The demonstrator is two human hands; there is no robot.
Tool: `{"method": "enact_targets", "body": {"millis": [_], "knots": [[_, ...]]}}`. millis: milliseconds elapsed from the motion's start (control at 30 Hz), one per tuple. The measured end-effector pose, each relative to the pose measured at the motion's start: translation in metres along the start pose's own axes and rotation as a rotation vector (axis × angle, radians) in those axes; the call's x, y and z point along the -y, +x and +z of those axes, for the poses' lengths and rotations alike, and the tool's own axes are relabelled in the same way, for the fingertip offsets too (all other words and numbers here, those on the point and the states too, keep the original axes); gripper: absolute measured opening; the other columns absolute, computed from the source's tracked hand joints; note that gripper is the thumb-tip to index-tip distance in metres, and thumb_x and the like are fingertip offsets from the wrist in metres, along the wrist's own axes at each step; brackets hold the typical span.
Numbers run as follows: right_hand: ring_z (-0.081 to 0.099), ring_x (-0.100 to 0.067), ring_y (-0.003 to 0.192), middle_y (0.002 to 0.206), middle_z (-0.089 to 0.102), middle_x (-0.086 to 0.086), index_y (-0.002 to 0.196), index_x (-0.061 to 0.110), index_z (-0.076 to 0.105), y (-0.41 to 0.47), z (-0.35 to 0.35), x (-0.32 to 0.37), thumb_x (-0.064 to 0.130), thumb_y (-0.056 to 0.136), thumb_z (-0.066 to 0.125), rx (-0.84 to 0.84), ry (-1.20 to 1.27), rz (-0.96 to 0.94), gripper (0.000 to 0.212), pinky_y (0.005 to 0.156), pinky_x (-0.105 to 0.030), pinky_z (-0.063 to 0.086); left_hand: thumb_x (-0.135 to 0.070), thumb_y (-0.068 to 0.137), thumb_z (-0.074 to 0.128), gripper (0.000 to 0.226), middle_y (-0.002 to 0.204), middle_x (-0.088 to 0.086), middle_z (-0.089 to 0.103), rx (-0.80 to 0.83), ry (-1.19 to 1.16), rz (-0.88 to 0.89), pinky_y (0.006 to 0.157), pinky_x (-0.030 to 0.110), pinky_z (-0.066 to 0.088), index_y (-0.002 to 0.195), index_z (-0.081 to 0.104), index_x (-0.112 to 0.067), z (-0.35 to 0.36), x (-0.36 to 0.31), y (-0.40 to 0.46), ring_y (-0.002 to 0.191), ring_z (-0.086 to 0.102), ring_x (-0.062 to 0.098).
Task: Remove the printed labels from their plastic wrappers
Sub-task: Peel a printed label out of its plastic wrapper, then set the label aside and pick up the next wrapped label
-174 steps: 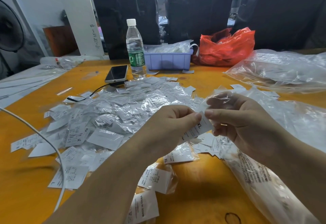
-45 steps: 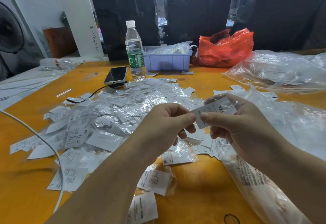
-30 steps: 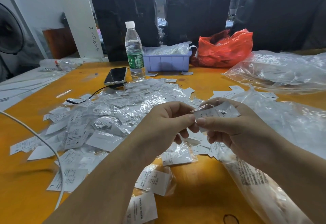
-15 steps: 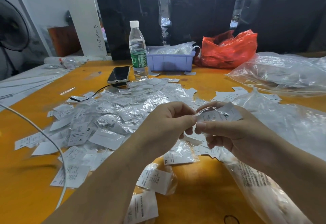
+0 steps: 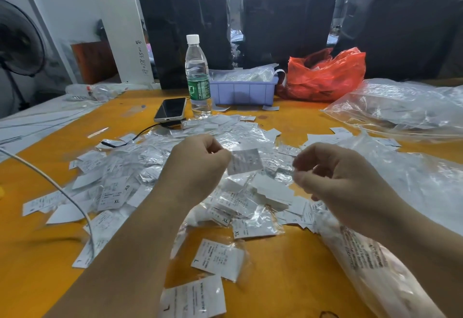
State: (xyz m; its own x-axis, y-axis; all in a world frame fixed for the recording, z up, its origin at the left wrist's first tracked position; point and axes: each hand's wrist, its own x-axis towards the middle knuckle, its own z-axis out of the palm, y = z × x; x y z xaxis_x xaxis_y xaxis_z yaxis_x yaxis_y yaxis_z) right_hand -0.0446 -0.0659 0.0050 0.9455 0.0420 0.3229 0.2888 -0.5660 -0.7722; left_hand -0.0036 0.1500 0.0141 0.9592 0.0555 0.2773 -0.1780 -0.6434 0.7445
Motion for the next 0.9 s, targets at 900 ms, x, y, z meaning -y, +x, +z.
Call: {"method": "enact_targets", "body": {"millis": [900], "knots": [[0.050,-0.001,0.085,0.084,0.057,0.015,0.082,0.025,0.062,0.007,0.013,-0.020,0.019,0.097,0.053,0.092,-0.301,-0.144,0.018,0.067,-0.010,0.039,-0.029,0.090,0.060,0.006,0.066,-0.010,0.059,0.188,0.203,0.238,0.053,0.027,0.044,0.087,0.060,-0.035,0.023,-0.003,-0.011,0.061,0.053,0.005]]}}
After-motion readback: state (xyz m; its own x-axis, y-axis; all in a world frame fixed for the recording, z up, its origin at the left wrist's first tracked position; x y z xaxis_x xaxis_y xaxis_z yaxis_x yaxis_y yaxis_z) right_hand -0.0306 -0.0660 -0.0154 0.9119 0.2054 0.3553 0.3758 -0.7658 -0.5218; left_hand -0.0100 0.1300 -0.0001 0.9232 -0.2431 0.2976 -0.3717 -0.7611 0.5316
